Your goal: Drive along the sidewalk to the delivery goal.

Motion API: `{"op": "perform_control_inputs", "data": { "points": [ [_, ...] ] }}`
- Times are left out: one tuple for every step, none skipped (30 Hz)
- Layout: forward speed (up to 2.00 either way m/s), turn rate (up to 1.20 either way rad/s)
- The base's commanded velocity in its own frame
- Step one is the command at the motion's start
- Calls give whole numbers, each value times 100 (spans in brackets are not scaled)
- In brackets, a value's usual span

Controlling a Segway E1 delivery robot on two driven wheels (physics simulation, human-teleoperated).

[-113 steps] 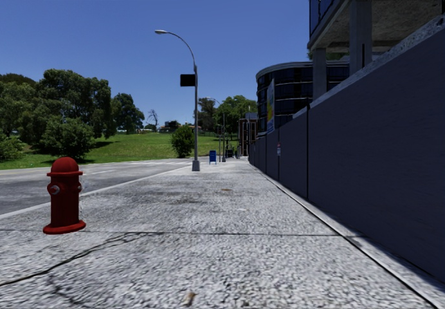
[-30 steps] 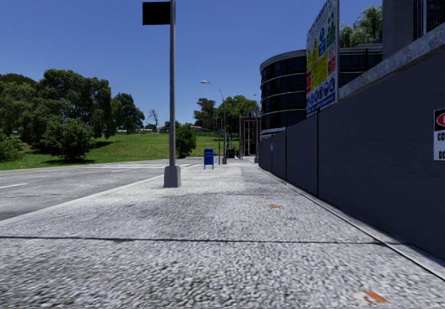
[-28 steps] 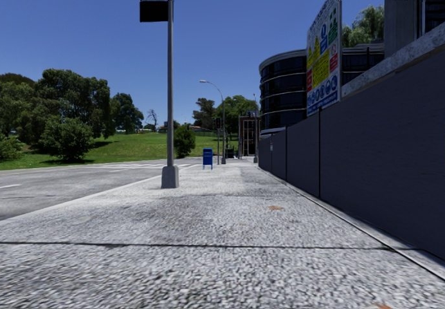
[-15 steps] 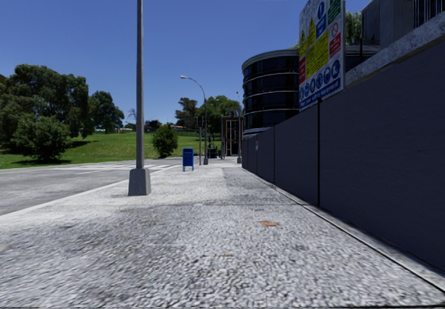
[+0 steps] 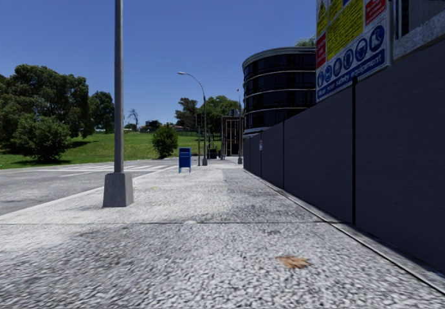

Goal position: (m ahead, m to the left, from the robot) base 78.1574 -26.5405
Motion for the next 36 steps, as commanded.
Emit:
{"op": "perform_control_inputs", "data": {
  "points": [
    [200,0],
    [200,0],
    [200,0],
    [200,0],
    [200,0],
    [200,0],
    [200,0],
    [200,0],
    [200,0],
    [200,0],
    [200,0],
    [200,0],
    [200,0],
    [200,0],
    [200,0],
    [200,0],
    [200,0],
    [200,0],
    [200,0],
    [200,0],
    [200,0],
    [200,0],
    [200,0],
    [200,0],
    [200,0],
    [200,0],
    [200,0],
    [200,0],
    [200,0],
    [200,0],
    [200,0],
    [200,0],
    [200,0],
    [200,0],
    [200,0],
    [200,0]
  ]
}}
